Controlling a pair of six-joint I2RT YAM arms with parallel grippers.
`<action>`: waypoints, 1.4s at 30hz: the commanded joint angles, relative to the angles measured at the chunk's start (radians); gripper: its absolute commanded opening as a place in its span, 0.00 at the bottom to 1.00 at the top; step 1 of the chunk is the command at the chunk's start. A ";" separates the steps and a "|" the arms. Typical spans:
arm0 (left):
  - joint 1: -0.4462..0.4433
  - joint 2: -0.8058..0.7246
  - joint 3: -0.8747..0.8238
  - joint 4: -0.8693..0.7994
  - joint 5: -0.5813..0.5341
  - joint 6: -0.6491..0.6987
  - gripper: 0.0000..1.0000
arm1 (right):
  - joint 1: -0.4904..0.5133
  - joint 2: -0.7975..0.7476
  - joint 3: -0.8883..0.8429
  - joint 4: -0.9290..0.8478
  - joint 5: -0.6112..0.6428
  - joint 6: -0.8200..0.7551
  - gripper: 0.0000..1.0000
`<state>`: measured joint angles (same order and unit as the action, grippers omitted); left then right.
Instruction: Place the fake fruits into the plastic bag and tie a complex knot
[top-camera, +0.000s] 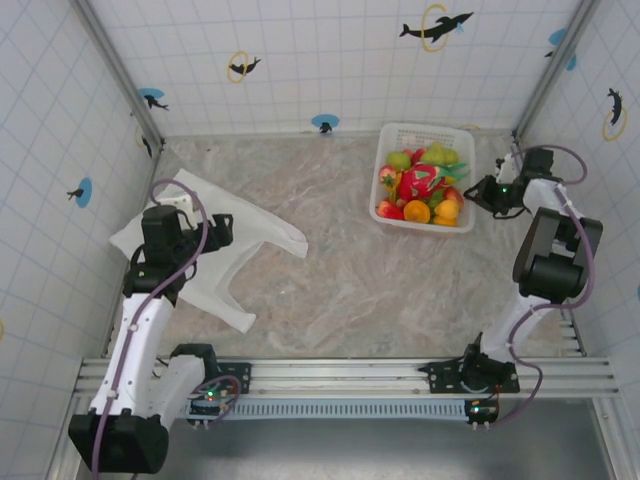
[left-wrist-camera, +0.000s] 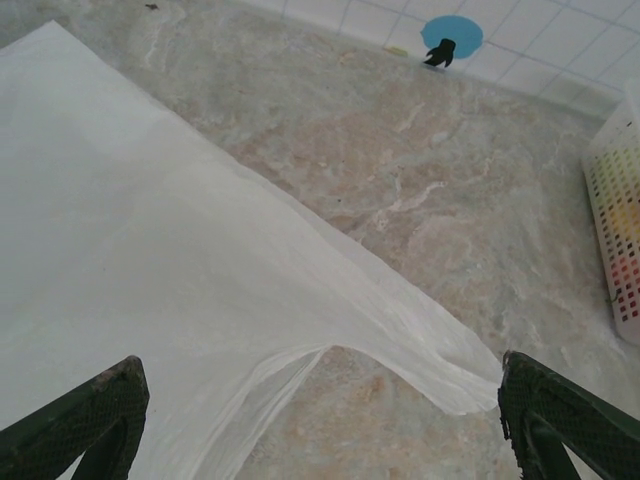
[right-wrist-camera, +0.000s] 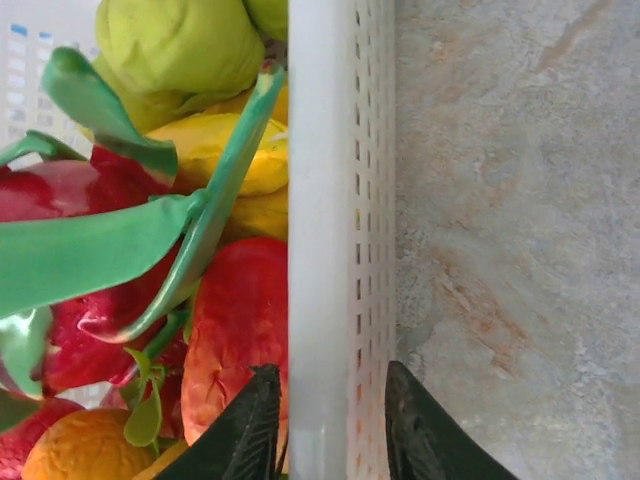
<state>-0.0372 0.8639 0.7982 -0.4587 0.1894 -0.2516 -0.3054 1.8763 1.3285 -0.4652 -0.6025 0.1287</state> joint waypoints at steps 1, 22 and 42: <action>0.003 0.043 0.078 -0.092 -0.068 0.069 0.91 | -0.029 -0.069 -0.025 0.065 0.043 0.045 0.42; -0.210 0.551 0.295 -0.416 -0.448 0.359 0.81 | 0.478 -0.617 -0.336 0.290 0.257 0.314 0.74; -0.210 0.805 0.229 -0.298 -0.402 0.382 0.71 | 1.007 -0.157 -0.316 0.673 0.229 0.416 0.75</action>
<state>-0.2443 1.6321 1.0218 -0.7654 -0.2176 0.1066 0.6830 1.6783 1.0119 0.0902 -0.3561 0.5156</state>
